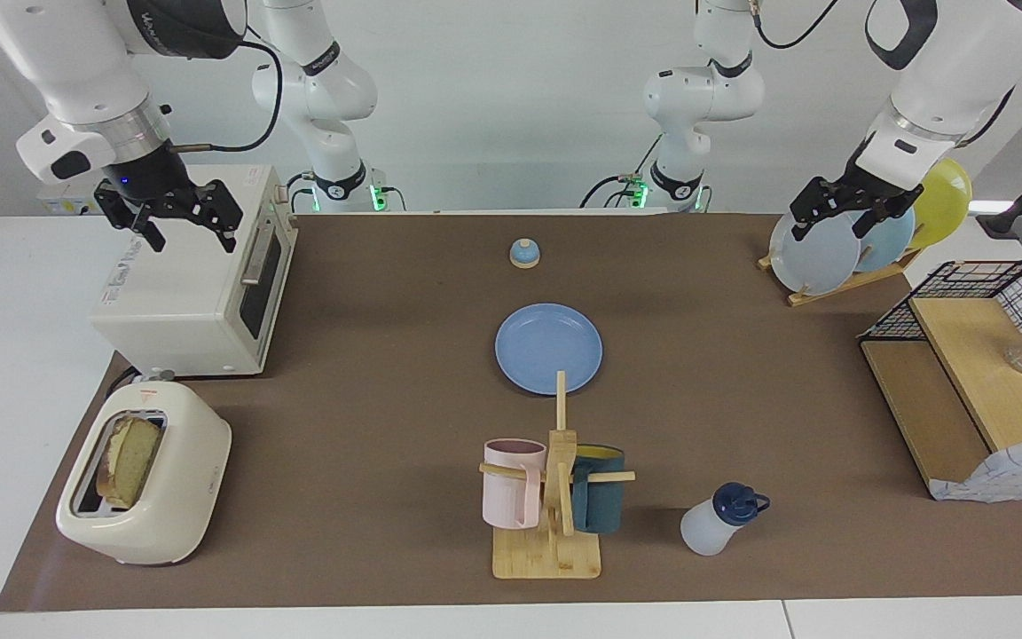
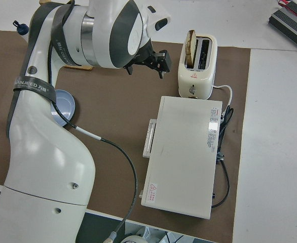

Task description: Put bread on plate and add seasoning

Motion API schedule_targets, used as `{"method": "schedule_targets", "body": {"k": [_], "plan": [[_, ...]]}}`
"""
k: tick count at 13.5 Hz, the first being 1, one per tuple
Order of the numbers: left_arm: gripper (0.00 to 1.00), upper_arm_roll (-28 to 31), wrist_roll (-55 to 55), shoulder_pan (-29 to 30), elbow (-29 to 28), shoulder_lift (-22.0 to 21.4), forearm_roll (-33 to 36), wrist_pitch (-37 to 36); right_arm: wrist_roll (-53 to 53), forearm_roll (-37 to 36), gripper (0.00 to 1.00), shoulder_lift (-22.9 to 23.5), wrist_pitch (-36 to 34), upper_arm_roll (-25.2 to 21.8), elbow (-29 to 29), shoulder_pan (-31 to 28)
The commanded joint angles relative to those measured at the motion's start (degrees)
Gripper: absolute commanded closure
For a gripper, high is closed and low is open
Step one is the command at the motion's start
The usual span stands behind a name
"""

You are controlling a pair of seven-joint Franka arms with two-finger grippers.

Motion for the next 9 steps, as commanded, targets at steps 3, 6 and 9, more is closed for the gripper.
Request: {"method": "schedule_targets", "body": {"k": [3, 6, 9], "plan": [[0.0, 0.1, 2.8, 0.3, -1.0, -1.6, -0.6, -0.3, -1.4, 0.3, 0.0, -0.4, 1.7, 0.1, -0.5, 0.2], [0.0, -0.1, 2.4, -1.3, -1.3, -1.9, -0.3, 0.1, -1.3, -1.3, 0.0, -0.4, 10.8, 0.1, -2.7, 0.3], [0.0, 0.0, 2.4, -1.4, -1.0, -1.8, 0.3, 0.7, -1.4, -2.9, 0.0, -0.8, 19.0, 0.1, -5.5, 0.2]]}}
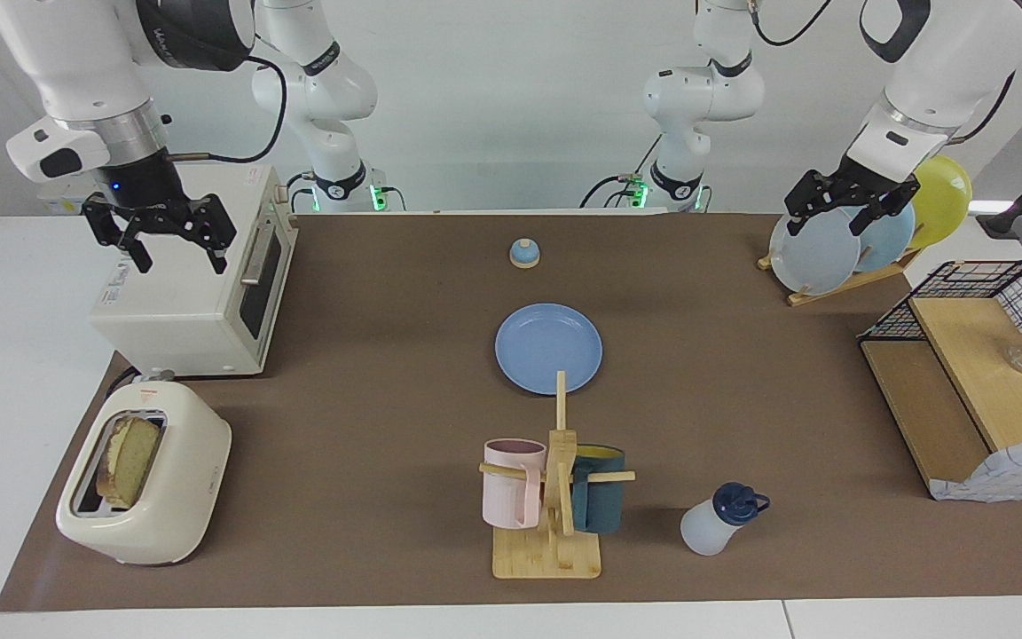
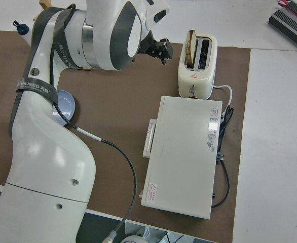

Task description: Put bread on plate and add seasoning

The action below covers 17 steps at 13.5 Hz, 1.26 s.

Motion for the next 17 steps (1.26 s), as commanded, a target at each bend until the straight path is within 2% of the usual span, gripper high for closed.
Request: {"method": "schedule_targets", "body": {"k": [1, 3, 5, 8, 11, 14, 16, 17], "plan": [[0.0, 0.1, 0.6, -0.9, -1.0, -1.2, 0.5, 0.5, -1.5, -2.6, 0.0, -0.7, 8.4, 0.1, -3.2, -0.2], [0.0, -0.1, -0.1, -1.7, -1.4, -1.3, 0.3, 1.0, -3.6, -2.4, 0.0, 0.8, 15.7, 0.0, -4.2, -1.0], [0.0, -0.3, -0.1, -2.9, -3.9, -1.9, 0.3, 6.0, -3.3, -1.6, 0.0, 3.2, 24.2, 0.0, -5.1, -2.3], [0.0, -0.4, -0.1, -5.3, -17.1, -7.5, 0.3, 23.3, -3.4, -1.6, 0.0, 9.8, 35.0, 0.0, -5.0, -3.0], [0.0, -0.4, -4.0, -8.3, -26.3, -8.6, 0.3, 39.4, -3.8, -1.7, 0.0, 14.6, 40.6, 0.0, -4.7, -4.7], [0.0, -0.7, -8.9, -10.6, -32.4, -5.0, 0.4, 57.5, -4.8, -1.8, 0.0, 16.1, 41.7, 0.0, -5.4, -5.2], [0.0, -0.7, -9.9, -12.5, -33.0, 0.9, 1.0, 67.3, -7.7, -1.8, 0.03, 15.9, 42.8, 0.0, -7.5, -6.8], [0.0, -0.6, -10.1, -12.8, -32.9, 4.5, 1.0, 73.3, -8.5, -1.8, 0.21, 15.9, 45.1, 0.0, -8.6, -6.7]]}}
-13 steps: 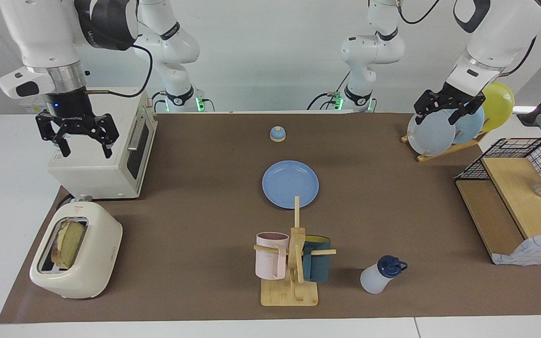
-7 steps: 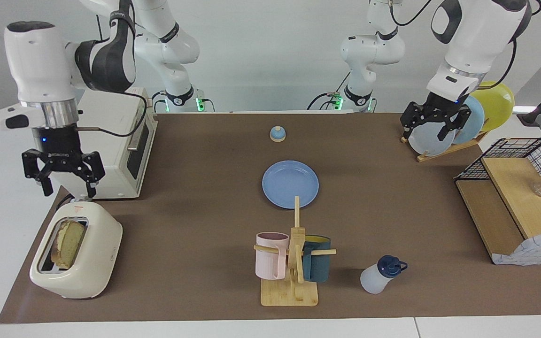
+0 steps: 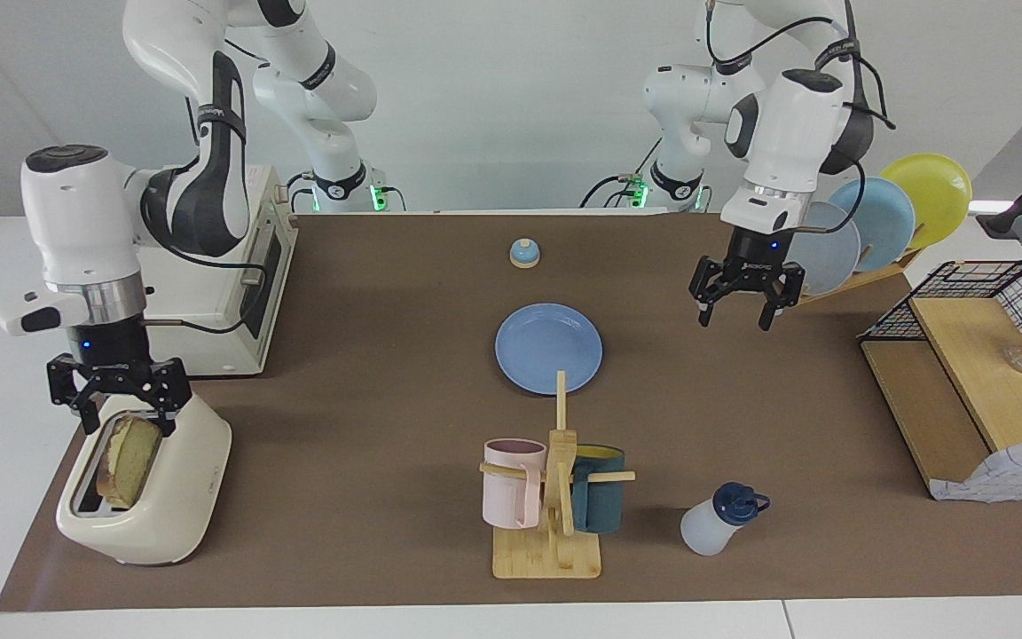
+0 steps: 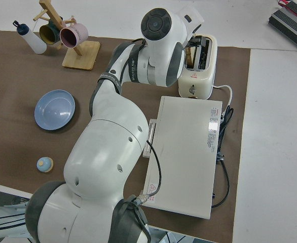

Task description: Put bread on plate and add seasoning

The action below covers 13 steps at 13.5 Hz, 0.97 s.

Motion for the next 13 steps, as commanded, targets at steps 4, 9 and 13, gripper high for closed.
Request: {"method": "schedule_targets", "body": {"k": [4, 9, 13], "plan": [[0.0, 1.3, -1.7, -2.7, 3.6, 17.6, 1.2, 21.3, -6.4, 0.0, 1.0, -0.8, 3.0, 0.7, -3.1, -1.6], [0.0, 17.0, -6.7, -15.8, 14.8, 32.3, 0.8, 26.6, -8.6, -0.9, 1.0, 0.5, -11.8, 0.8, 8.2, -0.8], [0.0, 26.8, -16.3, -24.1, 21.5, 39.2, 0.9, 26.7, -8.1, 0.0, 1.0, -4.8, -33.4, 5.2, 17.2, 3.3]]}}
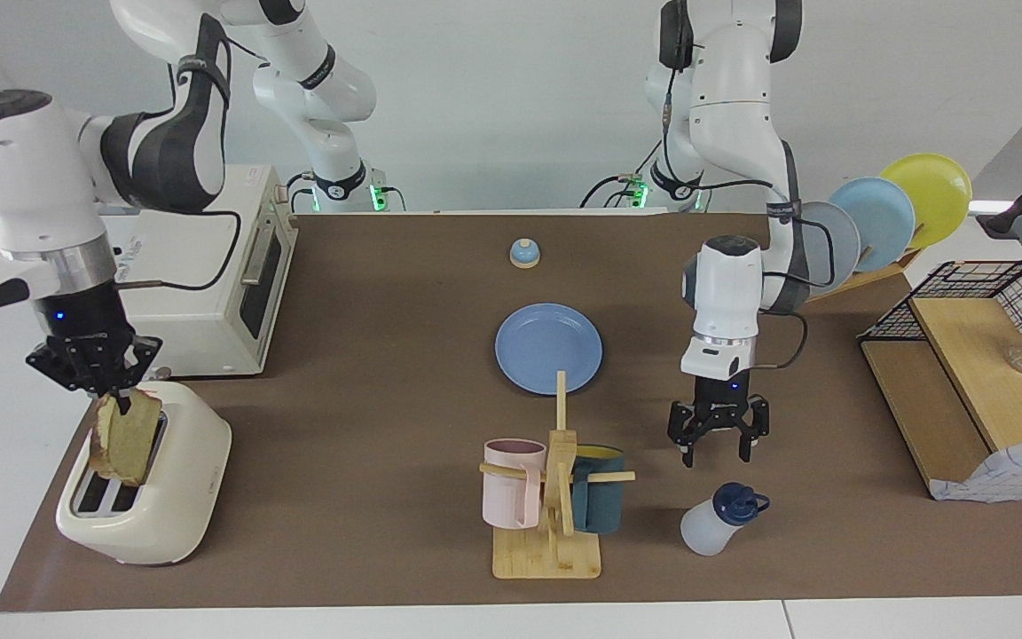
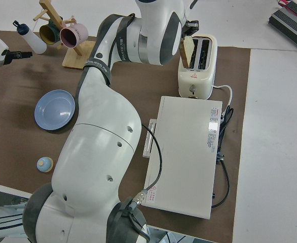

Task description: Put bread on plate and add seasoning

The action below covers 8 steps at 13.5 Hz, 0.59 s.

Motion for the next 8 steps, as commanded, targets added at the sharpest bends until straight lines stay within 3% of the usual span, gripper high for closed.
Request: {"method": "schedule_targets", "body": {"k": [1, 4, 8], "plan": [[0.0, 1.9, -2.7, -1.1, 5.2, 5.2, 0.6, 1.0, 0.8, 0.2, 1.0, -4.0, -10.5, 2.1, 1.6, 4.7], [0.0, 1.8, -2.7, 0.6, 10.6, 7.4, -0.3, 0.1, 8.0, 0.3, 1.0, -5.2, -10.9, 2.4, -0.1, 11.5], [0.0, 1.7, -1.8, 2.5, 14.1, 10.0, 1.0, -0.9, 29.6, 3.9, 1.0, -9.6, -6.9, 2.7, -10.8, 24.7]]}}
